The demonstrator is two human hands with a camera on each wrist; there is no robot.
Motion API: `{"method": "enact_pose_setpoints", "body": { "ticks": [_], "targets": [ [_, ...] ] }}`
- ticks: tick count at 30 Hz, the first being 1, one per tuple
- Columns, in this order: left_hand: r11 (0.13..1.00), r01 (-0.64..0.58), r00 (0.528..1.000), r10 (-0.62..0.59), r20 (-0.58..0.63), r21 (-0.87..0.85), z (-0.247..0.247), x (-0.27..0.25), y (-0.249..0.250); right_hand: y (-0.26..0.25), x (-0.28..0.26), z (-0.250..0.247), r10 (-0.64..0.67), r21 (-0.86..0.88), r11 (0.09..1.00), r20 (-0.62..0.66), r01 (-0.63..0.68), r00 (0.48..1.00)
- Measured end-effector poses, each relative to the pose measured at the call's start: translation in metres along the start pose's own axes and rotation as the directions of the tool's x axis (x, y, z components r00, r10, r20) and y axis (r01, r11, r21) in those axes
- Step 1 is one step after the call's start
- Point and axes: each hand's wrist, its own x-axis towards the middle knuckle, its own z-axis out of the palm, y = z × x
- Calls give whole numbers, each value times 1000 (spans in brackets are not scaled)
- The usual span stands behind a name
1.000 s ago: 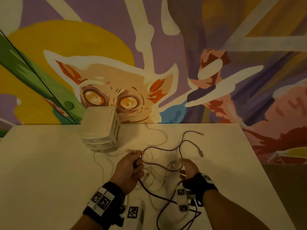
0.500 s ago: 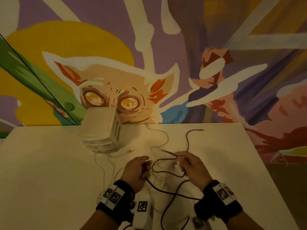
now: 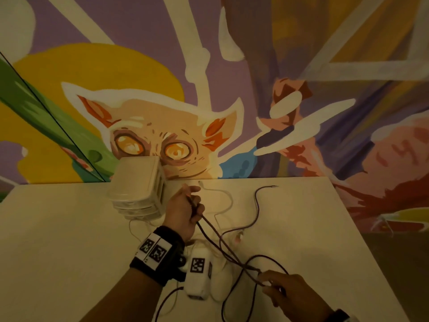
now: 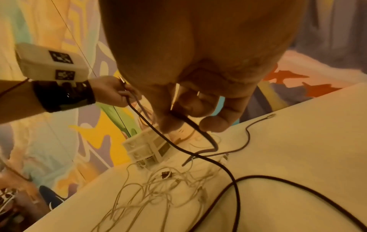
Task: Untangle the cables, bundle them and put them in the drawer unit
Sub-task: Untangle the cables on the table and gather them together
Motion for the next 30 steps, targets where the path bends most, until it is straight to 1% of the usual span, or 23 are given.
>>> {"method": "enact_pose_setpoints", "body": {
  "ticks": [3,4,6,8,10,12,13,15,18,19,20,22,24,25,26,27,28,29,30],
  "targets": [
    [998,-55,996,55,68,9,5,-12,1,-5,3,2,8,-52,999,10,-7,1000],
    [998,-55,995,55,83,2,7,-15,-1,-12,7,3,-7,-90,996,-13,5,1000],
    [999,-18,992,22,122,-29,11,-21,-4,-30,16,5,-48,-160,987,-117,29,992],
    [997,31,982,-17,187,-72,14,-27,-6,-51,28,7,-66,-132,991,-241,35,968],
    [991,65,967,-35,252,-115,18,-35,-8,-70,44,12,-108,-97,992,-299,82,948],
    [992,59,960,-26,280,-110,21,-40,-10,-86,60,16,-164,-104,985,-282,140,945],
    [996,29,960,-5,281,-82,22,-42,-10,-93,65,19,-171,-106,983,-254,148,952],
    [997,-71,966,70,247,-5,20,-42,-9,-98,71,25,-156,-137,982,-175,133,972],
    [968,-232,971,225,87,94,14,-39,0,-90,69,38,-156,-163,976,-73,143,985],
    [963,-260,966,258,31,77,11,-39,6,-82,66,41,-151,-183,973,-41,141,988],
    [963,-268,963,268,-14,16,8,-38,14,-74,62,41,-124,-225,967,-11,118,992],
    [960,-237,970,225,-97,-148,-4,-33,39,-53,52,32,-26,-331,943,27,34,999],
    [939,-249,963,214,-161,-240,-29,-25,74,-30,42,9,27,-376,926,2,-24,1000],
    [928,-294,946,249,-210,-228,-44,-21,92,-23,36,-6,43,-372,927,-32,-52,999],
    [910,-384,900,331,-283,-155,-56,-20,107,-20,31,-21,56,-354,932,-74,-78,996],
    [869,-494,811,471,-347,23,-67,-21,116,-20,28,-35,45,-337,938,-120,-84,992],
    [759,-584,682,651,-334,287,-73,-24,119,-23,27,-46,8,-331,942,-165,-63,986],
    [569,-600,567,798,-203,562,-71,-28,114,-32,27,-54,-42,-335,942,-195,-26,980],
    [385,-588,549,836,1,712,-62,-34,104,-45,29,-59,-100,-350,937,-214,19,972]
  ]
}}
